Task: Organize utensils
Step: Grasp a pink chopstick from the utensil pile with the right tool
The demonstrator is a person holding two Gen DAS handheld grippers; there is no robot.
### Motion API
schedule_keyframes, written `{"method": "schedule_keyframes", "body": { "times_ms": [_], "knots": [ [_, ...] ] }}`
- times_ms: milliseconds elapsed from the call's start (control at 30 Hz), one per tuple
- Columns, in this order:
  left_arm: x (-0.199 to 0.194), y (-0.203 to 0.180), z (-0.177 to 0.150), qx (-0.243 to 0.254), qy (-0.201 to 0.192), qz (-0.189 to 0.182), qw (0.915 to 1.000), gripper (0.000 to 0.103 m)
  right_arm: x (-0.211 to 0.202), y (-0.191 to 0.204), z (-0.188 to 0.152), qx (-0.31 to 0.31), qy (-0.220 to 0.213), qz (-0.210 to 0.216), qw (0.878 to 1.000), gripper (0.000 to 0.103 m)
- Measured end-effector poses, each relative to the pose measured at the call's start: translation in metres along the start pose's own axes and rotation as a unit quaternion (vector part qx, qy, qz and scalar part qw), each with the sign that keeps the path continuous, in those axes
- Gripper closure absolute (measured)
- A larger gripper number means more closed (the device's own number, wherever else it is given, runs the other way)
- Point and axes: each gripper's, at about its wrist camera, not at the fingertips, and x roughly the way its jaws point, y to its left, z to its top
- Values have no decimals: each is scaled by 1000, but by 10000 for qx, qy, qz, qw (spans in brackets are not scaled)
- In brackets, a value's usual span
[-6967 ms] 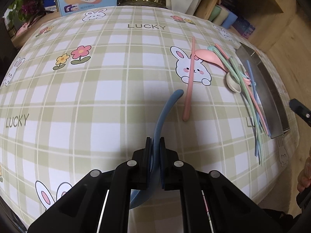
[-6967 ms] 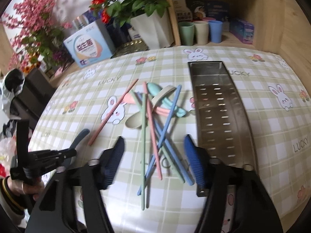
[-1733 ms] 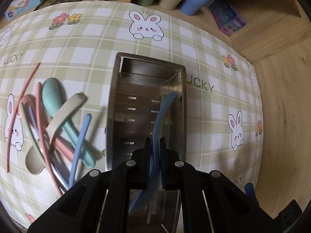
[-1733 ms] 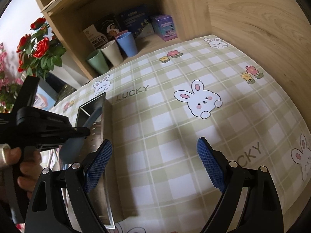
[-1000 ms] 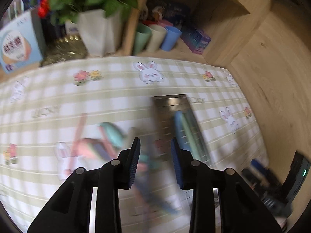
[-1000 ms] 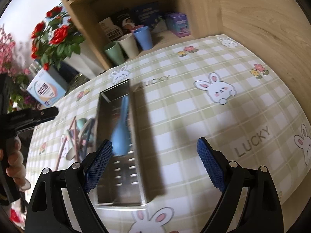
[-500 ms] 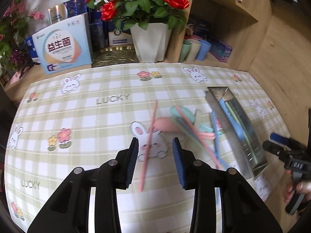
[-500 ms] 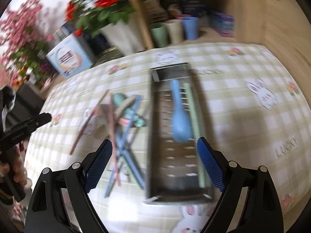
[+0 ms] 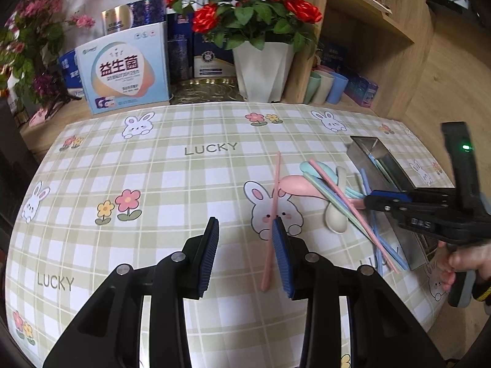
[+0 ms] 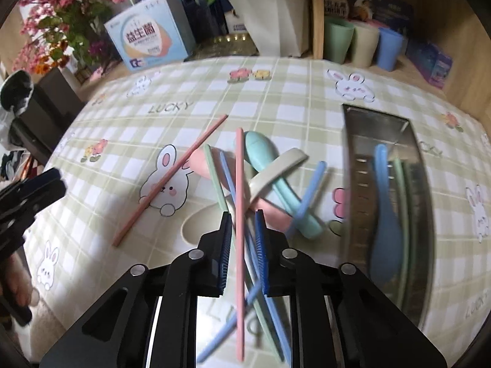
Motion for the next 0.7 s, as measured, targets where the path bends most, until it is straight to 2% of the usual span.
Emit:
{"method": "schedule_keyframes", "body": {
  "times_ms": [200,700],
  "knots": [
    [3,11,-13,-266,19,-67,9996,68,20,0,7,300,180,11,9994,89],
    [11,10,-20,-392,127,-196,9990,68,27,7,8,226,222,-122,9994,91]
  ]
}}
